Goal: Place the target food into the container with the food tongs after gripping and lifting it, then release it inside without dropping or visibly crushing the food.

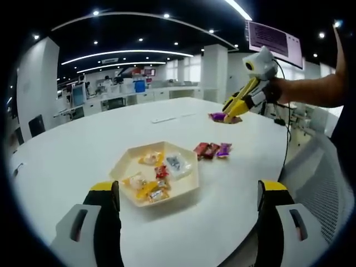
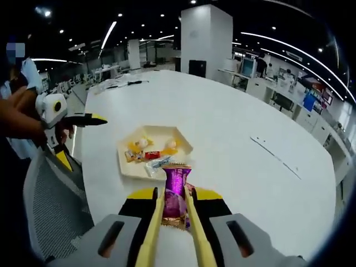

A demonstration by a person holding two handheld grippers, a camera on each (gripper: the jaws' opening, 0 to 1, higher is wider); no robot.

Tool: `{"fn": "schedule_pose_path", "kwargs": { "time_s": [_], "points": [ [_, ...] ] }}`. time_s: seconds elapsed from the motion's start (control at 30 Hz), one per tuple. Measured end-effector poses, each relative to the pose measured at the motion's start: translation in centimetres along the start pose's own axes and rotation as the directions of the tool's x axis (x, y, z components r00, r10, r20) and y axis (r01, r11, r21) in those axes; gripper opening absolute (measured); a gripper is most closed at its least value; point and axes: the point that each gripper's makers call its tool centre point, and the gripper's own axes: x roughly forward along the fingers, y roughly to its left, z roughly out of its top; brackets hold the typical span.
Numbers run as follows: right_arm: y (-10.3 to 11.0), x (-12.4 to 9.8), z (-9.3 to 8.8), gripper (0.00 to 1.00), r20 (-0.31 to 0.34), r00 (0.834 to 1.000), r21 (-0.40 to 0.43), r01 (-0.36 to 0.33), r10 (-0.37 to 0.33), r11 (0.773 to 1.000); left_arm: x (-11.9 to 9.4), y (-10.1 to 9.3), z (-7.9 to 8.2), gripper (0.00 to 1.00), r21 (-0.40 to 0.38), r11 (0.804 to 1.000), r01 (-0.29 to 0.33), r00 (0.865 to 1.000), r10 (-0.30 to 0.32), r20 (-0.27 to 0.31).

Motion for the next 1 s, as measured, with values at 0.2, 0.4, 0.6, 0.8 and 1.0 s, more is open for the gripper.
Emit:
{"fn": "schedule_pose_path", "kwargs": {
  "time_s": [0.2,0.4,0.6,0.8,1.0],
  "points": [
    [0.2,0.0,0.3,0.23,0.004,1.000,-0.004,-0.002,0.002,1.000,0.0,-0.1,0.1,1.00,0.000,1.000,0.000,1.000,0.000,0.001],
    [0.4,0.3,1.0,0.24,0.007,1.000,-0.012,-0.013,0.013,1.000,0.0,-0.1,0.1,1.00,0.001,1.000,0.001,1.000,-0.001,0.001],
    [0.8,1.2,2.0,0.24,0.004,1.000,-0.028,-0.029,0.029,0.999,0.0,-0.1,0.1,1.00,0.001,1.000,0.002,1.000,-0.002,0.002],
    [1.7,2.2,3.4,0.24,0.008,0.998,-0.059,-0.056,0.057,0.997,0.0,-0.1,0.1,0.99,-0.001,1.000,0.001,1.000,-0.001,0.003],
    [2.3,3.3,4.8,0.24,0.005,0.997,-0.095,-0.081,0.082,0.992,0.0,0.0,0.1,0.99,-0.001,1.000,0.000,1.000,0.000,0.004]
  ]
}}
